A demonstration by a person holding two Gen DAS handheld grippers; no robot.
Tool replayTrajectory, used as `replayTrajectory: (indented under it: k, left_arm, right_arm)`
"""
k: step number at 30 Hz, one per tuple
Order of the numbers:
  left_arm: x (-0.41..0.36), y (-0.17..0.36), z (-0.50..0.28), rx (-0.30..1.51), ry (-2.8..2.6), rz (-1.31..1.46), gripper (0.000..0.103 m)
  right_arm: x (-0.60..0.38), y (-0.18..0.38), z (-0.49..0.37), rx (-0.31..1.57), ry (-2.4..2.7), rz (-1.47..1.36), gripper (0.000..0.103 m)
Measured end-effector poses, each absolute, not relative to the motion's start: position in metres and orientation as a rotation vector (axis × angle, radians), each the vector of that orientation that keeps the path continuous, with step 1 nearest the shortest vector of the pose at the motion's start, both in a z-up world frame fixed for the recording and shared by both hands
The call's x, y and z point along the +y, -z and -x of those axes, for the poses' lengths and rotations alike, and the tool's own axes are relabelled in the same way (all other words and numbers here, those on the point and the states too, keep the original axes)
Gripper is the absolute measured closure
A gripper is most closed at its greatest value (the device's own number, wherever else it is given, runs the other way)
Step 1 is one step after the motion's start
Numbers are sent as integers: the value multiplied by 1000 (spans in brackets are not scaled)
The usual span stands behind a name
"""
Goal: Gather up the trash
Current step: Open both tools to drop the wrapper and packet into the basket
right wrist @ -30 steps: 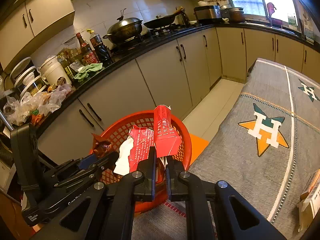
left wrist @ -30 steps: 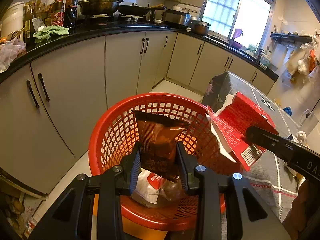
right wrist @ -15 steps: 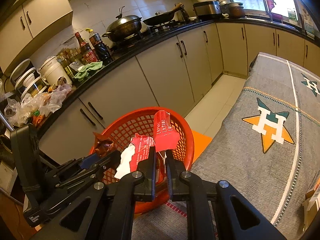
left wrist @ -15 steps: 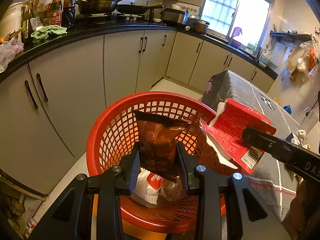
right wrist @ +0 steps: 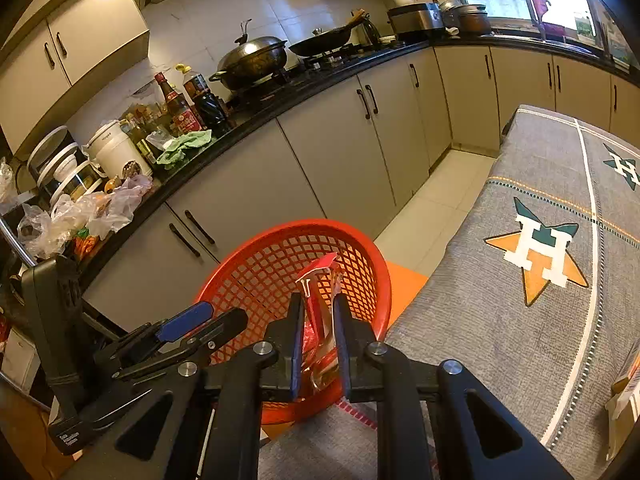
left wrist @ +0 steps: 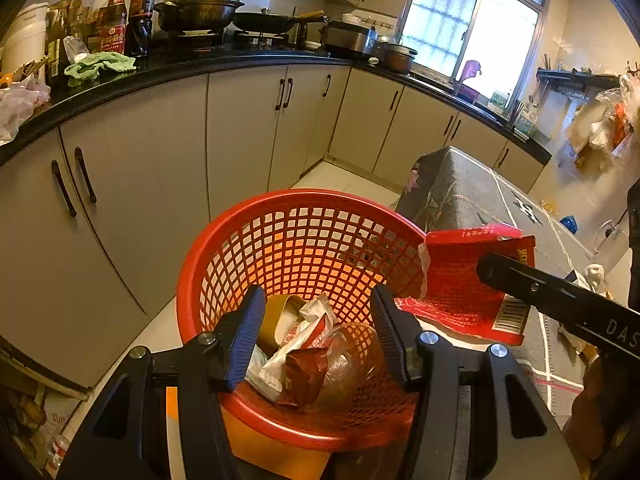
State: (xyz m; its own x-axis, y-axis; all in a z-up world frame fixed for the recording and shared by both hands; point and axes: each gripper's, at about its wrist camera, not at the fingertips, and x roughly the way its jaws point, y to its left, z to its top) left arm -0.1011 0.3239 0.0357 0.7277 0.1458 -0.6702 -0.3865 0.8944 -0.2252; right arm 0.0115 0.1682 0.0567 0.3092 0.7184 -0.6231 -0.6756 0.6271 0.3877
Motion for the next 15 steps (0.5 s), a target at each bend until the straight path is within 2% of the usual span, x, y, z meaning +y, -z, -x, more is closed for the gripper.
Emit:
replayTrajectory:
  k: [2,3,4,6,15]
  left_arm:
    - [323,-38,104,693,-305,366,50]
    - [323,-39,105,690,-306,367,50]
    - [323,-40,106,687,-306,368,50]
    - [323,-42,109,683,-311,370,50]
    - [310,-49,118,682,-295,349,50]
  right_arm:
    - [171,-58,-9,849,-929,-54,85]
    - [170,-58,-8,847,-932,-55,76]
    - [170,-59,-8,848,-941,-60,61]
    - [168,-61,-6,836,-937,-67,51]
    - [149,-78,1,805,-896,-82,51]
